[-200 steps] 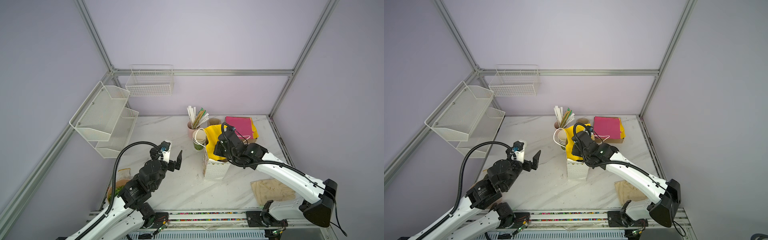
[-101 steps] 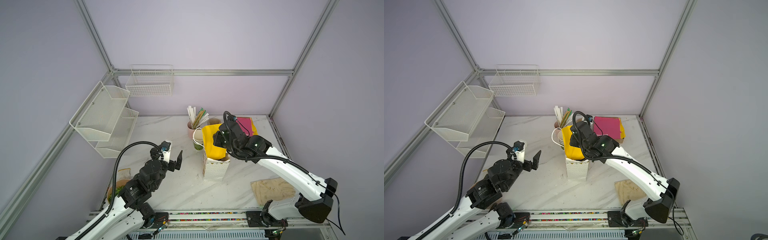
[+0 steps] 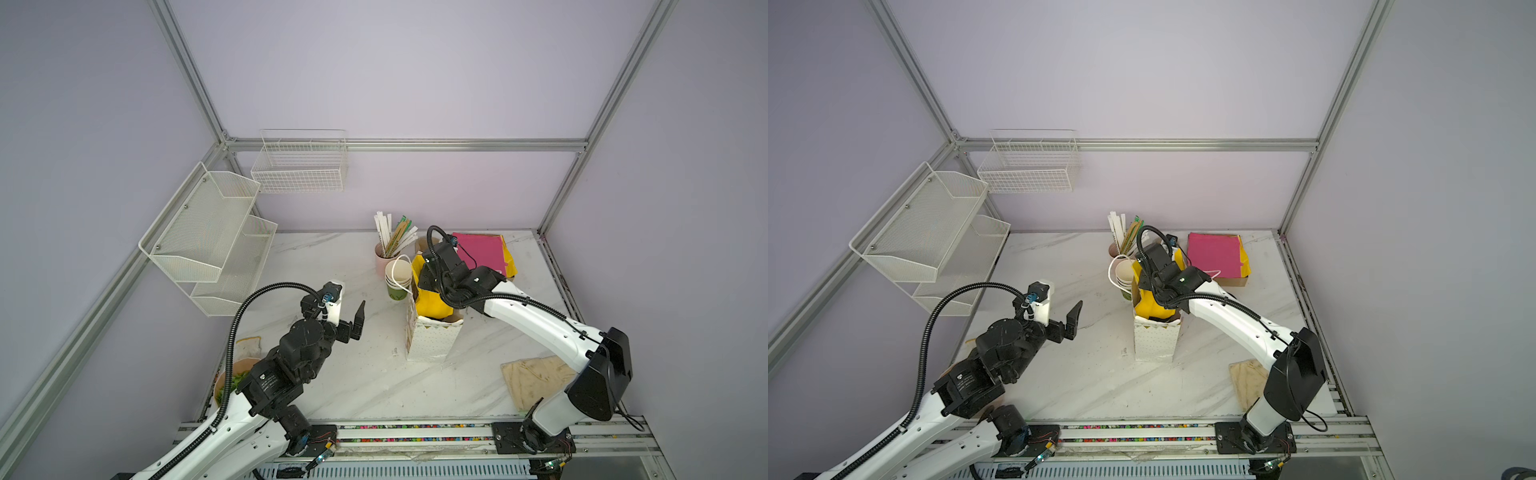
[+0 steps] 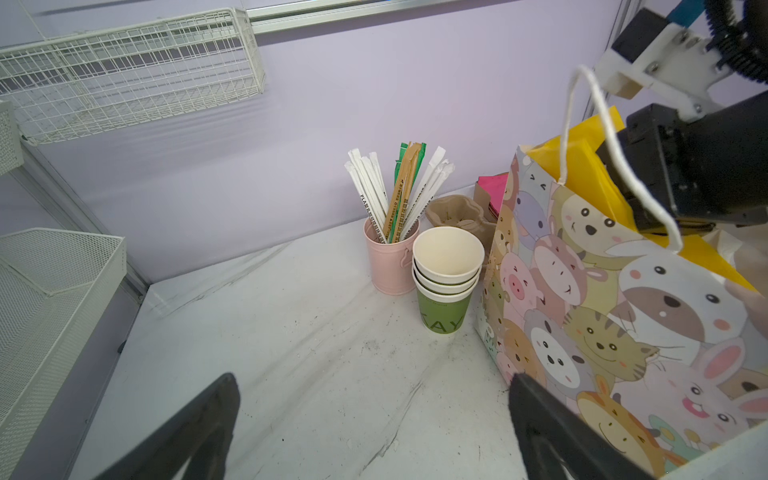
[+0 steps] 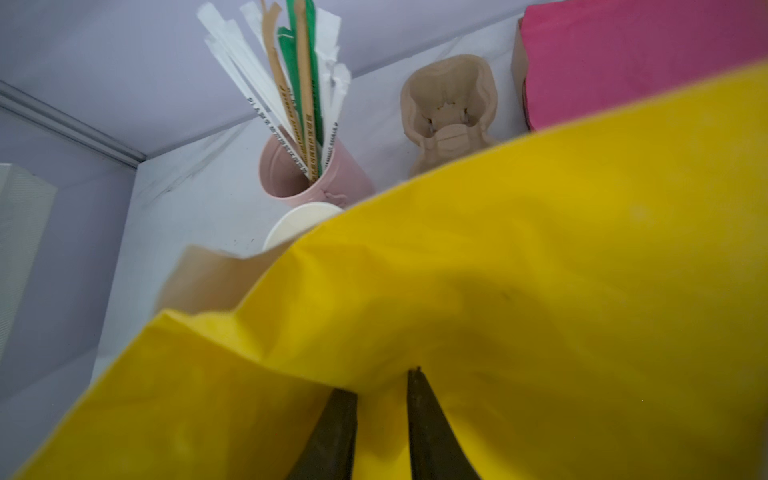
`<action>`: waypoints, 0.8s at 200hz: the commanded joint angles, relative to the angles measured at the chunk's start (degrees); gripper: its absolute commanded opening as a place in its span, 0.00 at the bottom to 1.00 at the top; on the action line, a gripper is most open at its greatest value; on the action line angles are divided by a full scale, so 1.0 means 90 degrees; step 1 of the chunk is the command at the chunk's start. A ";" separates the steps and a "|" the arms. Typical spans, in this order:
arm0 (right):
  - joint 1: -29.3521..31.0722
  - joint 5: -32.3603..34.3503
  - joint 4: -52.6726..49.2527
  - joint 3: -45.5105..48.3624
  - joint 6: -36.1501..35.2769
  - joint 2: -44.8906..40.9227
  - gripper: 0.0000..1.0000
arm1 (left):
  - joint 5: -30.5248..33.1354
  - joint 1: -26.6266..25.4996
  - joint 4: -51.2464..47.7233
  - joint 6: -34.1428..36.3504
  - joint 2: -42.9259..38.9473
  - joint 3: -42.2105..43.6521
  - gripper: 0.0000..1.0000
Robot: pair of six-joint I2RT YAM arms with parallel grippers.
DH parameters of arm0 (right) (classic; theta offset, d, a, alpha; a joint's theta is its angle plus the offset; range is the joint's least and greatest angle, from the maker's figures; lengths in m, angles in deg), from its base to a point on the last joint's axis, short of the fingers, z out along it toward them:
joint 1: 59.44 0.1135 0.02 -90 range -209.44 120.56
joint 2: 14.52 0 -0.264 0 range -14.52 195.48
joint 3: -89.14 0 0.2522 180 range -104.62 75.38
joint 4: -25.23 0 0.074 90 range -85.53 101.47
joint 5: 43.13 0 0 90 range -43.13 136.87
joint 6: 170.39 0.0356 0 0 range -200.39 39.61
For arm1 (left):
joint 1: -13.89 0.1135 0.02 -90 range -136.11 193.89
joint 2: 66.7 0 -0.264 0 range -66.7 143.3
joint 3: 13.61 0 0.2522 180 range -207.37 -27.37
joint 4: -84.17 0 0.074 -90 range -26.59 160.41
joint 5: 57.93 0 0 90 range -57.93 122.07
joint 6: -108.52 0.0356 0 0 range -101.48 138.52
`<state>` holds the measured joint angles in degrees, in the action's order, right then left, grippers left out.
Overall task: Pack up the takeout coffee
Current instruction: 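Carry the yellow napkin over the bag and lower it inside with the right gripper, then open the right gripper and lift it out of the bag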
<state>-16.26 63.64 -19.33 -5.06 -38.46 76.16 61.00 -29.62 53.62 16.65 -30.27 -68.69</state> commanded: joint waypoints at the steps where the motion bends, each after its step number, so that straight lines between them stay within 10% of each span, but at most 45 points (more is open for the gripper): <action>1: -0.0209 -0.0381 0.0326 0.0513 0.0225 0.0001 0.24 | -0.0041 0.0020 0.0243 0.0077 -0.0054 0.0304 1.00; 76: -0.0198 -0.0866 -0.0184 -0.0286 -0.0092 -0.0629 0.28 | -0.0036 0.0020 0.0247 0.0090 -0.0026 0.0304 1.00; 160: -0.0188 -0.0911 -0.0504 -0.1380 -0.0781 -0.1587 0.78 | 0.0311 0.0026 0.0363 -0.0018 0.0033 0.0363 1.00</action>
<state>-18.22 55.84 -22.59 -15.42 -42.85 64.88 61.81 -29.62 54.10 16.65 -30.16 -67.73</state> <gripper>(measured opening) 0.729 0.997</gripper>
